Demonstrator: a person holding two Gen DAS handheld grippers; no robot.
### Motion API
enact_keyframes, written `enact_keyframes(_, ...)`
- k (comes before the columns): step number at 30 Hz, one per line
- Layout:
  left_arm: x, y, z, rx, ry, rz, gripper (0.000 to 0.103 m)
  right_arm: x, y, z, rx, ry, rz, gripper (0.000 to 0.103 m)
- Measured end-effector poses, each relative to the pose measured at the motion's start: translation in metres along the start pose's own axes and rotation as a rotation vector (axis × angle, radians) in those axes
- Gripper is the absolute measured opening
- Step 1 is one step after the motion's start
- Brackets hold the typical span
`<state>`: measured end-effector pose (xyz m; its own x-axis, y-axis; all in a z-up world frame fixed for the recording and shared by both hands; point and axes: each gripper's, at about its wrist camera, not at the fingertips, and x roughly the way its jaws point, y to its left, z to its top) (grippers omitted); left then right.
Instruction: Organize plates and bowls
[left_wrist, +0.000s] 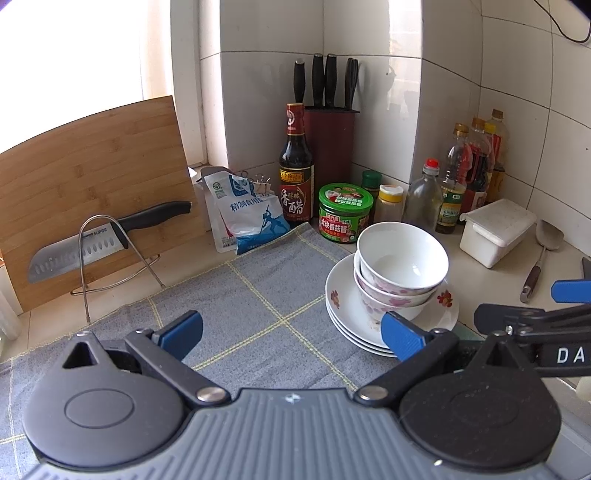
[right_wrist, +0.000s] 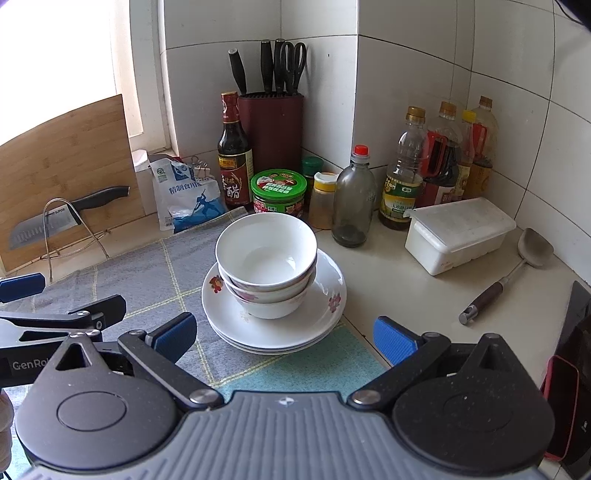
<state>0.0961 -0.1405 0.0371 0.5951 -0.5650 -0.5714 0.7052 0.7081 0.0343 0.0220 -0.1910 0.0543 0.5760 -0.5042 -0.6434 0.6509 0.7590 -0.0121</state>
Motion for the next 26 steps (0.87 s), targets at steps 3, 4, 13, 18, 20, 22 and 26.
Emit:
enact_keyframes(3, -0.0001, -0.0001, 0.0001, 0.0, 0.0, 0.0, 0.102, -0.0003, 0.0003, 0.0, 0.001, 0.0, -0.002, 0.103)
enact_keyframes(4, -0.0002, -0.0003, 0.0001, -0.001, 0.0, 0.0, 0.102, -0.0005, 0.0005, 0.0001, 0.0, -0.001, -0.003, 0.103)
enact_keyframes(13, -0.0014, -0.0009, 0.0, 0.004, -0.003, -0.001, 0.102, -0.0016, -0.0008, -0.0004, 0.001, -0.005, -0.005, 0.103)
enact_keyframes(18, -0.0019, 0.0006, 0.0004, 0.002, -0.005, -0.001, 0.102, -0.0022, -0.0012, -0.0002, 0.001, -0.005, -0.001, 0.103)
enact_keyframes(20, -0.0022, 0.0012, 0.0005, 0.002, -0.006, 0.0, 0.102, -0.0028, -0.0011, 0.0002, -0.001, -0.006, 0.0, 0.103)
enact_keyframes(22, -0.0028, 0.0015, 0.0008, 0.004, -0.007, 0.001, 0.102, -0.003, -0.0011, 0.0001, -0.001, -0.006, -0.001, 0.103)
enact_keyframes(26, -0.0034, 0.0012, 0.0017, 0.006, -0.009, 0.004, 0.102, -0.0036, -0.0002, 0.0014, -0.005, -0.007, -0.001, 0.103)
